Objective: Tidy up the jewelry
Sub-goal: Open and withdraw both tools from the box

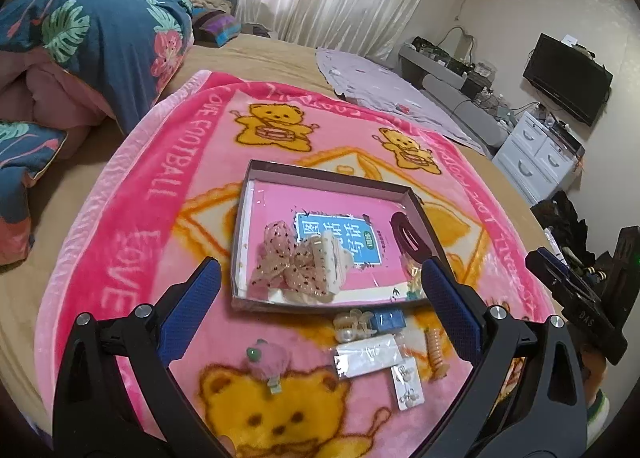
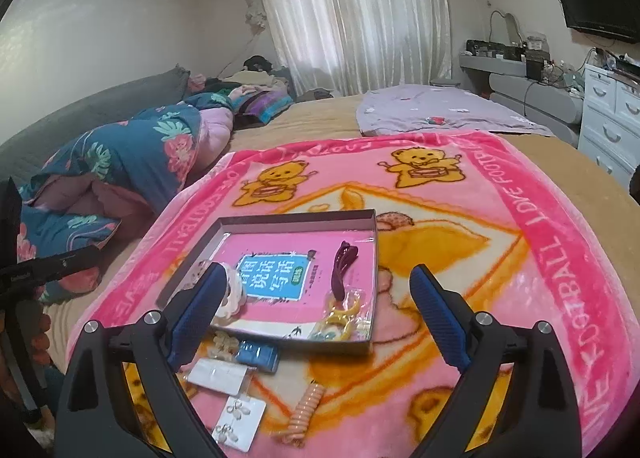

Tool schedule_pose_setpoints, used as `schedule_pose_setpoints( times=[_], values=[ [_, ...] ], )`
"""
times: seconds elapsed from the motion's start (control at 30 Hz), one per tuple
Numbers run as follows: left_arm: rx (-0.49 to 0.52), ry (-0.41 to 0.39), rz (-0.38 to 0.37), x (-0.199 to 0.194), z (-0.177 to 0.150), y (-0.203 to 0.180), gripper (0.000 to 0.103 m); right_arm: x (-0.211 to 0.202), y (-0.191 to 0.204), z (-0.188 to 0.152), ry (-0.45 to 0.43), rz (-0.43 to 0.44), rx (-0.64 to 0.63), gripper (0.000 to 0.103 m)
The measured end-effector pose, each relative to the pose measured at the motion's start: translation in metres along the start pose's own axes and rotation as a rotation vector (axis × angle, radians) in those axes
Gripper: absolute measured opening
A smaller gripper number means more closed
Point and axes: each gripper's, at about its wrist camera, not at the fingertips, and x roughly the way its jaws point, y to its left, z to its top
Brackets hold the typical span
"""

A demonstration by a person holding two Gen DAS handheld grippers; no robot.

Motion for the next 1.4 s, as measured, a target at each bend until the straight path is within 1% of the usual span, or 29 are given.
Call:
schedule_pose_setpoints(
  times=[0.37,0.53,1.0,1.2,1.4],
  values=[
    [0.002,0.016,0.008,-0.01,-0.016,0.0,0.093,-0.014,0.015,-0.018,0.027,0.011,-0.037,0.092],
    [0.02,0.04,0.013,-0.009,-0.026,-0.004,0.093,-0.02,0.021,-0.028,0.046,0.027,-0.048,0.092],
    [0.079,0.11,0.042,-0.001,-0.059,-0.016,0.093,-0.032,0.028,-0.054,0.088,0.037,-0.067,0.092],
    [0.074,0.126,0.056,0.001,-0.069,-0.012,0.093,-0.033,0.034,-0.068,0.129,0.059,-0.082,0.092],
    [0.065,0.133,0.054,0.0,-0.076,-0.003,0.093,-0.029,0.048,-0.088,0.186,0.076,-0.125,0.092]
  ],
)
